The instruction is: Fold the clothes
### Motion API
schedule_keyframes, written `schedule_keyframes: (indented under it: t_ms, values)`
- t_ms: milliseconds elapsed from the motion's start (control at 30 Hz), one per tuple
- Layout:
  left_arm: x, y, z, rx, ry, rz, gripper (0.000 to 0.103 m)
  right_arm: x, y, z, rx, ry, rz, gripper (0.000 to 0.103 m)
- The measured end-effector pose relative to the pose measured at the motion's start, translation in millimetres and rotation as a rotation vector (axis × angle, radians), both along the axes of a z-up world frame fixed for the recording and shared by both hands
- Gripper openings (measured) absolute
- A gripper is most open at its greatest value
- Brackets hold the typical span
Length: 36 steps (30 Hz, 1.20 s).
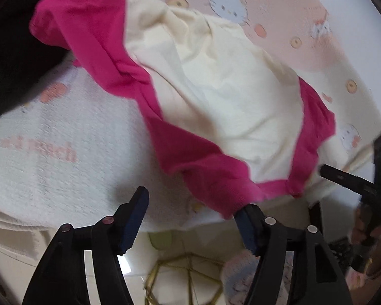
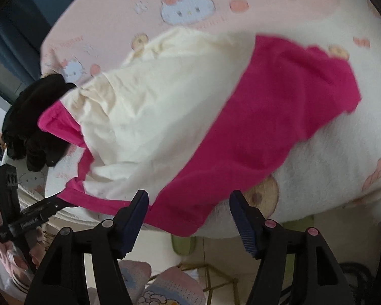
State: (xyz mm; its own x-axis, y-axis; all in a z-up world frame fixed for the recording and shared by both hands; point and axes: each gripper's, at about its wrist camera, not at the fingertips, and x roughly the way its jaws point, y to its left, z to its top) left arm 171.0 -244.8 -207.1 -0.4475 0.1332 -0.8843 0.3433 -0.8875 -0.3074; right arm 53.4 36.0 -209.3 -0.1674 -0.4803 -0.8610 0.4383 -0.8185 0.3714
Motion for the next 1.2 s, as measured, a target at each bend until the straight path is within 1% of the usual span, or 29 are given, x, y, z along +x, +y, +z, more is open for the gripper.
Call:
schedule_keyframes:
  t_ms: [33,67,100,167,233,267,367,633,700,800,867,933,1000,1033,1067,1133,1167,1200]
  values:
    - [-0.6,2.0,0.7,0.038,0.001,-0.031,0.064,-1.9,0.1,-5.5,0.007,-0.022,-0.008,0.066]
    - [-0.4,3.7,2.2,0.082,0.008,-0.071,0.064,-2.7,4.4,-9.8,-0.009,-0.053,-0.023,0.066]
    - [-0.1,5.4,3.7,0.125,0.015,-0.110,0.064,-4.8,10.6,-14.5,-0.044,-0.098,-0.051,0.066]
    - [2.8,6.1,9.5,0.178,0.042,-0.163,0.064,-10.6,22.6,-22.4,-0.128,-0.178,-0.113,0.066]
    - [2.4,2.4,15.1,0.157,0.065,-0.157,0.064,-16.5,31.3,-28.3,-0.169,-0.230,-0.163,0.066]
    - [1.2,-2.7,14.4,0.155,0.065,-0.128,0.064,-19.0,34.0,-29.8,-0.177,-0.239,-0.179,0.066]
    - [-2.5,-17.7,12.5,0.149,0.065,-0.043,0.064,-23.5,36.1,-29.2,-0.178,-0.221,-0.191,0.066]
    - [7.0,-58.4,2.6,0.189,0.074,0.127,0.064,-34.0,29.5,-29.9,-0.197,-0.228,-0.195,0.066]
    - [7.7,-68.2,-3.0,0.227,0.078,0.157,0.064,-36.4,26.0,-30.2,-0.176,-0.224,-0.191,0.066]
    - [-1.7,-81.2,-17.4,0.294,0.080,0.208,0.064,-42.8,21.6,-33.6,-0.152,-0.211,-0.181,0.066]
    - [-5.0,-89.2,-24.2,0.335,0.097,0.245,0.063,-46.6,21.1,-36.4,-0.135,-0.202,-0.180,0.066]
    - [-9.9,-95.0,-30.1,0.376,0.117,0.283,0.063,-50.3,22.7,-39.1,-0.143,-0.199,-0.185,0.066]
    - [-12.7,-100.3,-36.8,0.391,0.111,0.325,0.059,-54.3,24.9,-40.3,-0.161,-0.196,-0.200,0.066]
    - [-13.8,-102.2,-39.6,0.395,0.109,0.343,0.048,-56.2,25.4,-39.8,-0.163,-0.189,-0.209,0.066]
    - [-14.8,-103.0,-40.5,0.388,0.104,0.361,0.040,-58.1,26.0,-39.2,-0.166,-0.182,-0.219,0.066]
    - [-16.5,-102.8,-40.5,0.365,0.096,0.385,0.036,-61.9,23.9,-37.9,-0.154,-0.162,-0.217,0.065]
    - [-17.3,-101.8,-39.6,0.350,0.093,0.391,0.031,-63.5,22.1,-37.3,-0.145,-0.150,-0.211,0.065]
    - [-18.1,-100.9,-38.8,0.334,0.090,0.396,0.029,-64.9,20.1,-36.7,-0.136,-0.138,-0.207,0.065]
